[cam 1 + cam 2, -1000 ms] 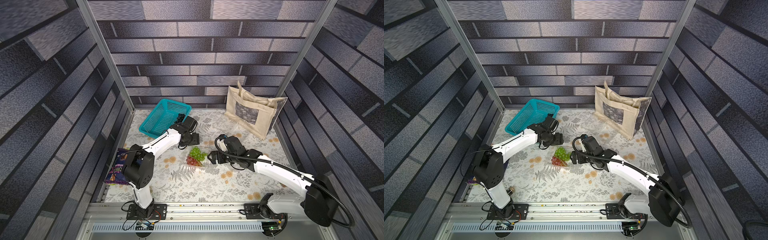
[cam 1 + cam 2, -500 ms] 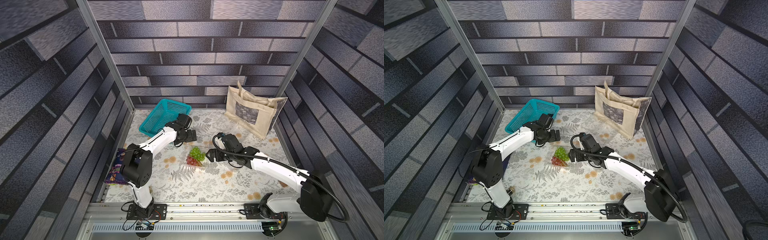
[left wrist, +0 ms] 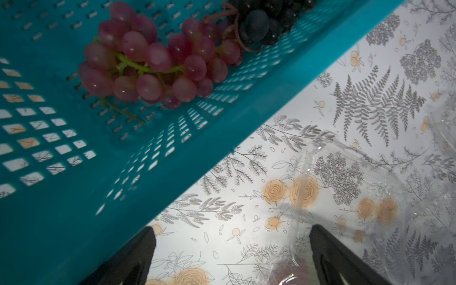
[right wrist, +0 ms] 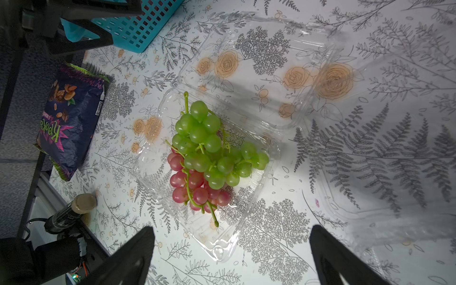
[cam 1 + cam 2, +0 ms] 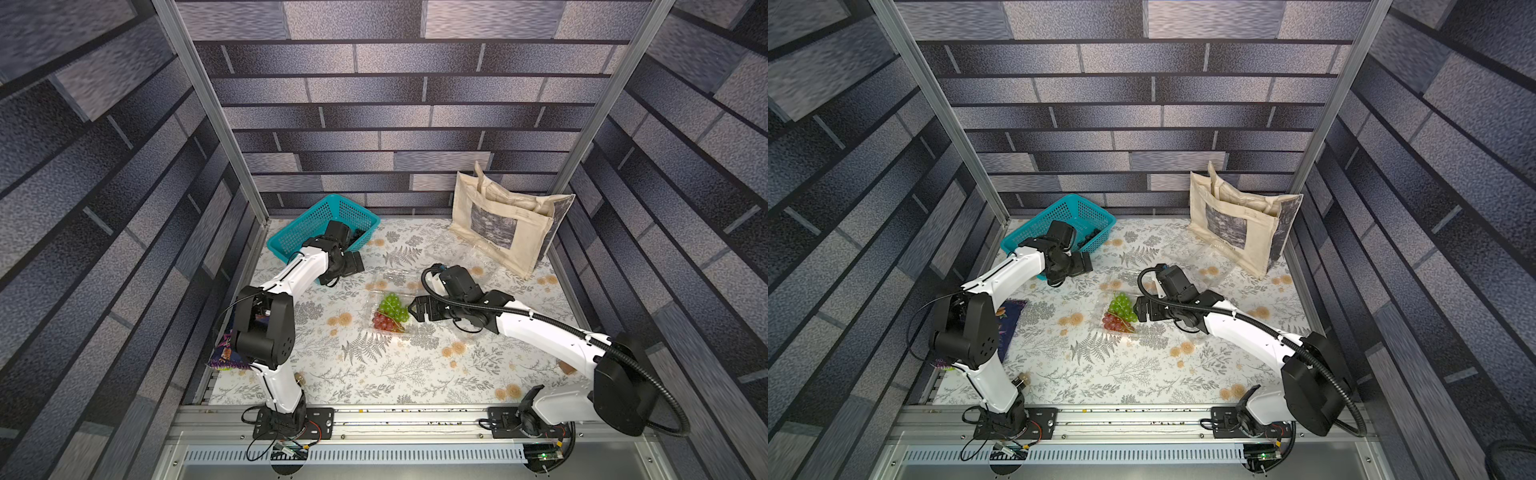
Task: Pack grapes into containers
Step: Adjust the basket at the center of the board.
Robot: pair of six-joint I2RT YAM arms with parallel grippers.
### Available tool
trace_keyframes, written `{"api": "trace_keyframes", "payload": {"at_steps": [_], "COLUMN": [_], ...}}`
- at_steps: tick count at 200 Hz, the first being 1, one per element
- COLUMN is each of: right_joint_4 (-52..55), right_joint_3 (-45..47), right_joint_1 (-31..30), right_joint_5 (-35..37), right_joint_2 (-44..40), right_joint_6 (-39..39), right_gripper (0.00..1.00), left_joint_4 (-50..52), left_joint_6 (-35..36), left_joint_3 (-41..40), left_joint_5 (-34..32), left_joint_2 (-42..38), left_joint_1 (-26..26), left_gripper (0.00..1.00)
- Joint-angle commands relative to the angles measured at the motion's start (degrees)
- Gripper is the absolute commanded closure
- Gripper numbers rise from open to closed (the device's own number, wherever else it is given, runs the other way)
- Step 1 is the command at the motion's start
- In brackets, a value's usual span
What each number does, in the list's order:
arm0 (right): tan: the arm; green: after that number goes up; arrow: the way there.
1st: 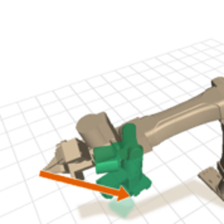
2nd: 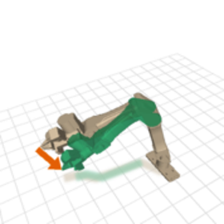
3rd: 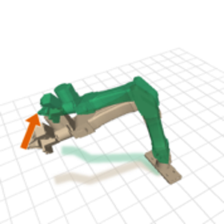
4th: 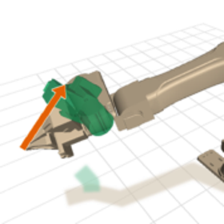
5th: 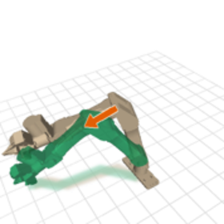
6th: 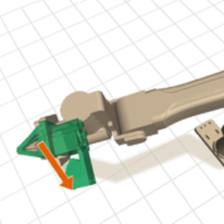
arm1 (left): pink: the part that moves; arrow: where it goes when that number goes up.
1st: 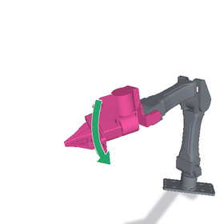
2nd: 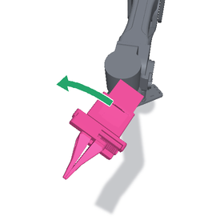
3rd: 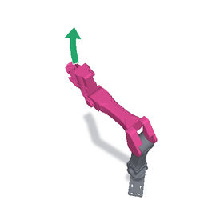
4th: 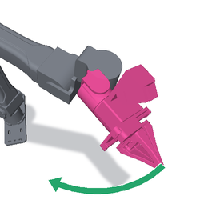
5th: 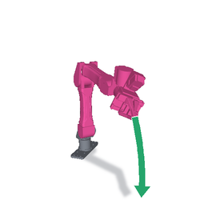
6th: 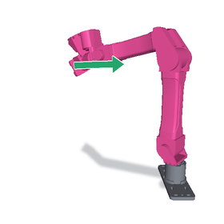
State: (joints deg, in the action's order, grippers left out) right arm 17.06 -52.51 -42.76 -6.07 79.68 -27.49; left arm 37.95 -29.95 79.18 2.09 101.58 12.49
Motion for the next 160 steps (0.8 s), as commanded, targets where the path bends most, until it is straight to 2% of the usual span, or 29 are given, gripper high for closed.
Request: {"api": "trace_keyframes", "payload": {"at_steps": [1,40,75,119,143,160], "right_joint_4": [-0.4,0.5,0.2,-0.2,0.2,0.5], "right_joint_3": [-2.0,-2.0,-1.6,-3.0,-4.0,-4.6], "right_joint_1": [-0.5,-0.6,-0.8,-0.8,-0.8,-0.8], "right_joint_5": [-0.7,-2.4,-3.9,-2.8,-0.6,0.6], "right_joint_2": [0.9,1.5,4.0,9.5,11.3,12.3], "right_joint_6": [-0.7,-1.8,-3.1,-5.6,-6.8,-7.5], "right_gripper": [0.00,0.00,0.00,0.00,0.07,0.16], "left_joint_4": [0.5,-4.7,-8.7,-12.9,-13.0,-13.8], "left_joint_6": [2.1,3.8,2.0,-2.0,-2.0,-2.6], "left_joint_3": [-0.3,-4.0,-7.4,-12.4,-13.4,-14.3], "left_joint_5": [1.3,7.7,11.6,14.3,14.3,15.0], "left_joint_2": [-4.0,-6.5,-5.9,-5.2,-5.9,-6.1], "left_joint_1": [-1.5,2.3,7.0,7.5,7.4,7.5], "left_gripper": [0.00,0.00,0.00,0.00,0.00,0.00]}}
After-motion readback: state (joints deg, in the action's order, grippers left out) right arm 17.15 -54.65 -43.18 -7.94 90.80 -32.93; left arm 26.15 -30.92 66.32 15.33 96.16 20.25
